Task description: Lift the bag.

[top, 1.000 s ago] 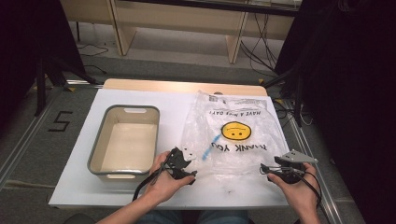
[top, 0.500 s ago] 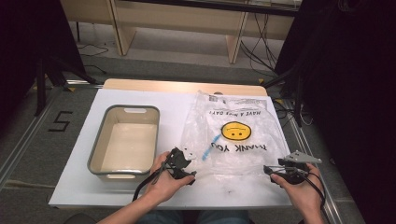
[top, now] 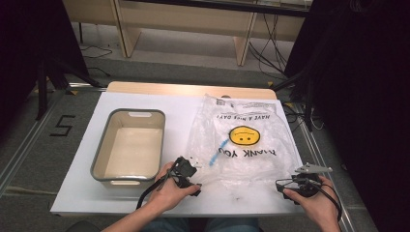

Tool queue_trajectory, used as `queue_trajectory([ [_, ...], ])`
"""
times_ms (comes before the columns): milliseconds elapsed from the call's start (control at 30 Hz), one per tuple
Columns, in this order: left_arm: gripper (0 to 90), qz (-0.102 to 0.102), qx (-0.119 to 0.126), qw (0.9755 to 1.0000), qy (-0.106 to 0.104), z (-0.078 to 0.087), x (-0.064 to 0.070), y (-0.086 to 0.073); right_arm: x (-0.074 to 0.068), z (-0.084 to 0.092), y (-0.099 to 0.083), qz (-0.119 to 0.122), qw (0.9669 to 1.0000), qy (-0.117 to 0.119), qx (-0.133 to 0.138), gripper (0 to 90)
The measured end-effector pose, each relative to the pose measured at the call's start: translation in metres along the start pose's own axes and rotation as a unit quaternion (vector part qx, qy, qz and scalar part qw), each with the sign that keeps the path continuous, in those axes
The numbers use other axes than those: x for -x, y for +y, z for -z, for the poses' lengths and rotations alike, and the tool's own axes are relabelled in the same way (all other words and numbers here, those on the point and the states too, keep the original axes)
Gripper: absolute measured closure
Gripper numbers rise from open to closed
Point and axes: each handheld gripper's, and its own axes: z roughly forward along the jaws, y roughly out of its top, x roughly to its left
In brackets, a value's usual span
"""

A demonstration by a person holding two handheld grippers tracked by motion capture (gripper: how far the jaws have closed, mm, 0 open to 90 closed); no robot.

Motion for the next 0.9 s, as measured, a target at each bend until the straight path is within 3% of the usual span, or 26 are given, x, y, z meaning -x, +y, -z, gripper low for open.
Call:
queue_trajectory([
  [100, 31.1, -0.002, -0.001, 1.0000, -0.003, 0.000, 0.000, -0.001, 0.000, -0.002, -0.001, 0.002, 1.0000, 0.001, -0.010, 27.3],
  [267, 31.7, -0.007, -0.012, 0.9997, -0.021, -0.001, 0.001, -0.005, -0.003, -0.006, -0.005, 0.011, 0.9988, 0.007, -0.048, 26.7],
  [467, 31.4, -0.012, -0.033, 0.9991, -0.025, -0.007, 0.001, -0.007, -0.002, -0.011, -0.008, 0.014, 0.9976, 0.002, -0.068, 27.3],
  [600, 32.9, -0.018, -0.034, 0.9990, -0.021, -0.007, 0.002, -0.007, 0.000, -0.011, -0.009, 0.008, 0.9979, 0.002, -0.064, 29.9],
  [733, 38.1, -0.021, -0.036, 0.9989, -0.021, -0.006, 0.002, -0.007, 0.001, -0.009, -0.009, 0.002, 0.9980, -0.002, -0.063, 35.3],
  [867, 51.1, -0.024, -0.035, 0.9989, -0.021, -0.004, 0.003, -0.006, 0.000, -0.007, -0.009, -0.001, 0.9978, -0.004, -0.066, 49.4],
  [900, 54.0, -0.024, -0.035, 0.9989, -0.021, -0.004, 0.003, -0.006, 0.000, -0.007, -0.009, -0.001, 0.9978, -0.004, -0.066, 49.4],
])
